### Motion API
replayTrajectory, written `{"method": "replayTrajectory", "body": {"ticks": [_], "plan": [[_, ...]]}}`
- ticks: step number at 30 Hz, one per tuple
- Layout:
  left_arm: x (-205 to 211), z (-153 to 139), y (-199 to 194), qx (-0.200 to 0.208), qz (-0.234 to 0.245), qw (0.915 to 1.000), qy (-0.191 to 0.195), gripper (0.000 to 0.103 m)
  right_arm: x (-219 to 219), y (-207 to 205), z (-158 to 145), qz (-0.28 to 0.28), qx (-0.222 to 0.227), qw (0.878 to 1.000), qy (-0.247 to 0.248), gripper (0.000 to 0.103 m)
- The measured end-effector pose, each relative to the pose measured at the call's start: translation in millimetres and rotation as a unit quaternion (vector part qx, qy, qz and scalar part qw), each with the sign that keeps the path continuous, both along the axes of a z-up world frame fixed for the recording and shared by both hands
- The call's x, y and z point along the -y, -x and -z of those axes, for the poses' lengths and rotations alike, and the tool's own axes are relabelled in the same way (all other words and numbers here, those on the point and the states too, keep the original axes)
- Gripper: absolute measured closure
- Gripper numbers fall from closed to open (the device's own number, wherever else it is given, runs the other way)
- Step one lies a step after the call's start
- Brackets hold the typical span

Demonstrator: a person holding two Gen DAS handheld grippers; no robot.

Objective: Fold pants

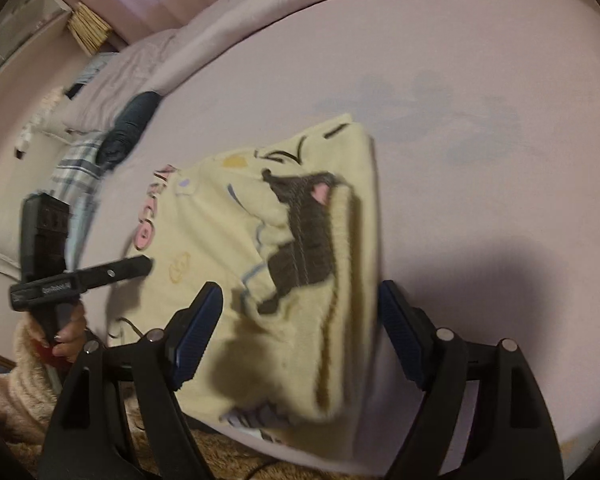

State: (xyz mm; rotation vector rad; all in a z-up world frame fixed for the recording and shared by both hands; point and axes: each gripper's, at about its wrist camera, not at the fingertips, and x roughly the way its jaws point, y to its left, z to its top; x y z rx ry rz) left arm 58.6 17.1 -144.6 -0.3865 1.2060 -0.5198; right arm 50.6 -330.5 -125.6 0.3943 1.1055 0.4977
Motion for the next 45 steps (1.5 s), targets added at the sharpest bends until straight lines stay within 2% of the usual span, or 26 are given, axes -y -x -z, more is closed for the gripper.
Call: {"method": "replayTrajectory", "body": {"ticks": [4, 7, 8, 12, 14, 15, 17, 19, 21, 23, 26, 28, 34, 39, 42, 45], "plan": [[-6.4, 4.9, -14.2, -0.012, 0.034, 0.9988, 0.034, 0.050, 2.1, -16.2, 8.6, -0.029, -0.018, 0.998, -0.052, 0.023], [-12.9, 7.7, -22.7, -0.042, 0.023, 0.9972, 0.058, 0.050, -0.7, -25.2, 9.2, -0.047, -0.034, 0.996, -0.067, 0.023], [-12.2, 7.6, -20.9, -0.039, 0.022, 0.9975, 0.055, 0.050, -2.6, -26.1, 9.5, -0.050, -0.036, 0.995, -0.073, 0.023], [6.9, -1.4, 1.1, 0.021, 0.030, 0.9993, -0.005, 0.050, -7.8, -13.5, 9.5, -0.051, -0.029, 0.994, -0.093, 0.025], [14.6, -3.8, 15.2, 0.043, 0.026, 0.9984, -0.023, 0.053, -15.1, -6.0, 13.9, -0.055, -0.042, 0.991, -0.113, 0.041], [16.2, -3.5, 18.2, 0.046, 0.027, 0.9982, -0.027, 0.055, -17.5, -5.9, 17.1, -0.059, -0.049, 0.990, -0.122, 0.046], [16.4, -5.5, 25.8, 0.054, 0.016, 0.9976, -0.042, 0.071, -21.2, 1.8, 16.2, -0.055, -0.036, 0.992, -0.106, 0.056], [14.0, -7.5, 27.4, 0.049, 0.007, 0.9984, -0.026, 0.083, -21.7, 4.8, 15.0, -0.036, -0.033, 0.994, -0.093, 0.066], [14.7, -13.8, 28.6, 0.052, 0.001, 0.9985, -0.020, 0.085, -18.6, 4.2, 14.5, -0.020, -0.039, 0.995, -0.093, 0.075], [23.0, -25.8, 31.8, 0.071, 0.008, 0.9964, -0.047, 0.086, -17.2, 7.0, 7.4, -0.012, -0.031, 0.995, -0.095, 0.083], [37.9, -43.8, 34.3, 0.086, 0.017, 0.9924, -0.087, 0.086, -24.0, 13.1, -12.6, -0.012, -0.001, 0.997, -0.073, 0.085], [43.1, -56.3, 32.7, 0.096, 0.019, 0.9895, -0.106, 0.086, -26.5, 12.0, -27.4, -0.012, 0.017, 0.997, -0.077, 0.086], [37.0, -95.3, 27.4, 0.152, 0.006, 0.9803, -0.126, 0.086, -39.7, 0.0, -68.5, -0.024, 0.069, 0.994, -0.079, 0.086], [23.2, -120.3, -8.3, 0.187, -0.015, 0.9717, -0.143, 0.086, -54.9, -34.1, -95.7, -0.030, 0.103, 0.991, -0.079, 0.086], [15.7, -112.7, -40.1, 0.179, -0.034, 0.9717, -0.150, 0.086, -68.5, -62.8, -102.1, -0.027, 0.117, 0.990, -0.068, 0.086], [2.4, -86.5, -76.5, 0.152, -0.050, 0.9762, -0.147, 0.085, -84.0, -97.0, -87.7, -0.031, 0.108, 0.992, -0.050, 0.085]]}}
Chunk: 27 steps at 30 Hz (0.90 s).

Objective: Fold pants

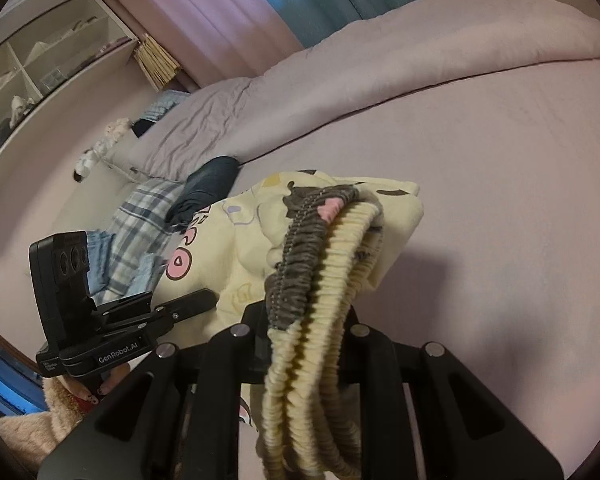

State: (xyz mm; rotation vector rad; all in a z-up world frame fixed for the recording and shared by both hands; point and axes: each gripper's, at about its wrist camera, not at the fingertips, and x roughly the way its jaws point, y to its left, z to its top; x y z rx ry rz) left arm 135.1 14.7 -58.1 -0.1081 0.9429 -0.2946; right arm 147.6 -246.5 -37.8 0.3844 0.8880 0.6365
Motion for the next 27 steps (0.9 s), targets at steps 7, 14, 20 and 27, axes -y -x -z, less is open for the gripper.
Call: {"method": "replayTrajectory", "body": {"ticks": [7, 14, 20, 27], "plan": [[-16.0, 88.2, -53.6, -0.100, -0.041, 0.9941, 0.002, 0.075, -23.9, -62.3, 96.1, 0.023, -0.114, 0.990, 0.076, 0.072], [-22.2, 86.3, -42.1, -0.098, -0.050, 0.9938, 0.015, 0.068, -26.8, -60.9, 96.6, 0.015, -0.070, 0.994, 0.082, 0.071], [-37.9, 88.0, -1.4, -0.085, -0.078, 0.9933, 0.009, 0.049, -28.3, -50.6, 85.5, 0.038, -0.043, 0.987, 0.149, 0.050], [-43.7, 87.0, 43.8, -0.085, -0.122, 0.9888, 0.012, 0.038, 12.9, -23.3, 80.5, 0.098, -0.045, 0.979, 0.174, 0.019]]}}
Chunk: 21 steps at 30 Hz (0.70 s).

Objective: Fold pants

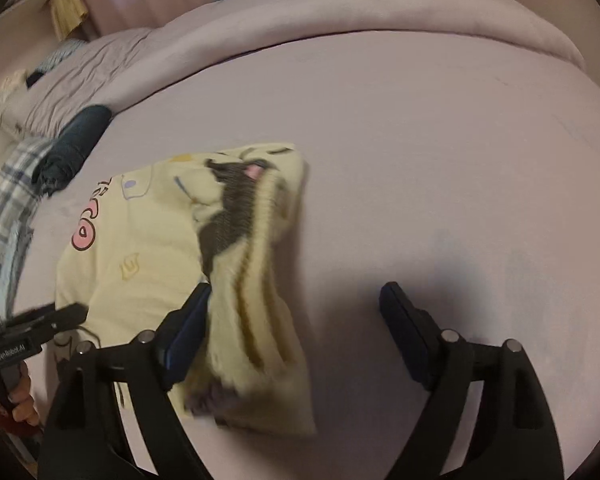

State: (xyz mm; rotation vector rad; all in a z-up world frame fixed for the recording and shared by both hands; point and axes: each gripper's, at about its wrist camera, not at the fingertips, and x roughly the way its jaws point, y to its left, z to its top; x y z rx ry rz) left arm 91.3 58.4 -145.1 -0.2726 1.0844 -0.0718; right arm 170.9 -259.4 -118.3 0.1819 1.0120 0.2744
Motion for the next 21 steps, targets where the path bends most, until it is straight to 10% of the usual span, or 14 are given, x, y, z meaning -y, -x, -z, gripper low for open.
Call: {"method": "replayTrajectory", "body": {"ticks": [8, 13, 21], "plan": [[11.8, -20.8, 24.8, -0.024, -0.014, 0.9987, -0.043, 0.038, 9.7, 27.2, -14.0, 0.032, -0.005, 0.999, 0.014, 0.017], [19.5, -57.2, 43.1, 0.016, -0.027, 0.9960, -0.084, 0.021, 5.2, 46.1, -47.6, 0.032, 0.045, 0.997, 0.055, 0.017], [50.8, -111.2, 50.9, 0.092, -0.007, 0.9896, -0.111, 0.021, -7.1, 77.4, -111.3, 0.007, 0.132, 0.990, 0.038, 0.017]]}}
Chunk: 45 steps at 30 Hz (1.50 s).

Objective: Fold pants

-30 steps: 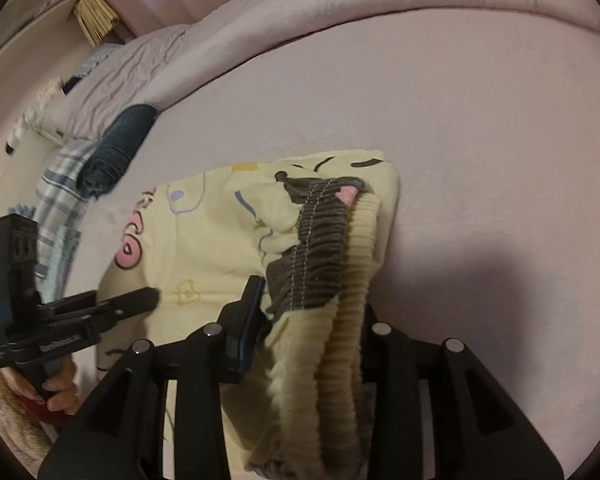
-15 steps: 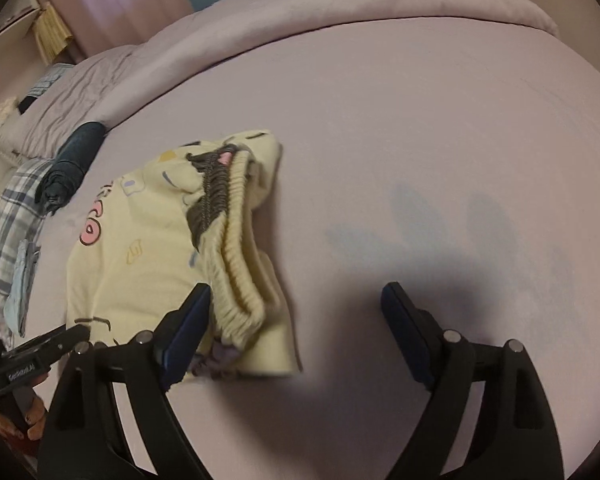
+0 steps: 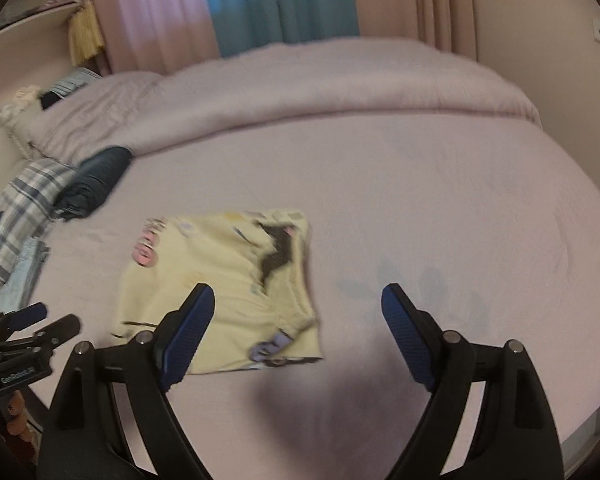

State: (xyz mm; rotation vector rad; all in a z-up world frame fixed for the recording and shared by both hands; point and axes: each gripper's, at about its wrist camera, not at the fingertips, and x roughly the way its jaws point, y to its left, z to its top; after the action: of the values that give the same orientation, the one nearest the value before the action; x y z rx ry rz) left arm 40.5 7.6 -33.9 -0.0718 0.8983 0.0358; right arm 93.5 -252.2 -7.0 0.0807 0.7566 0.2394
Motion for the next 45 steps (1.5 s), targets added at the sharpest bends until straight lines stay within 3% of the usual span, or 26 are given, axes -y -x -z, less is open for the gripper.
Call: {"method": "replayTrajectory", "body": {"ticks": [3, 11, 23, 45], "plan": [[-0.3, -15.4, 6.7, 0.023, 0.004, 0.9997, 0.004, 0.020, -11.3, 23.0, -28.9, -0.027, 0.052, 0.998, -0.011, 0.015], [4.3, -38.6, 17.0, 0.053, -0.007, 0.9986, -0.007, 0.020, -31.6, 41.9, -46.0, -0.033, 0.072, 0.997, 0.001, 0.009], [10.2, -35.9, 18.2, 0.040, -0.021, 0.9988, -0.019, 0.020, -30.6, 38.5, -34.2, -0.028, 0.033, 0.999, 0.016, 0.009], [13.7, -38.9, 25.6, 0.040, -0.014, 0.9989, -0.020, 0.020, -38.9, 41.5, -31.4, -0.024, 0.024, 0.998, 0.043, 0.009]]}}
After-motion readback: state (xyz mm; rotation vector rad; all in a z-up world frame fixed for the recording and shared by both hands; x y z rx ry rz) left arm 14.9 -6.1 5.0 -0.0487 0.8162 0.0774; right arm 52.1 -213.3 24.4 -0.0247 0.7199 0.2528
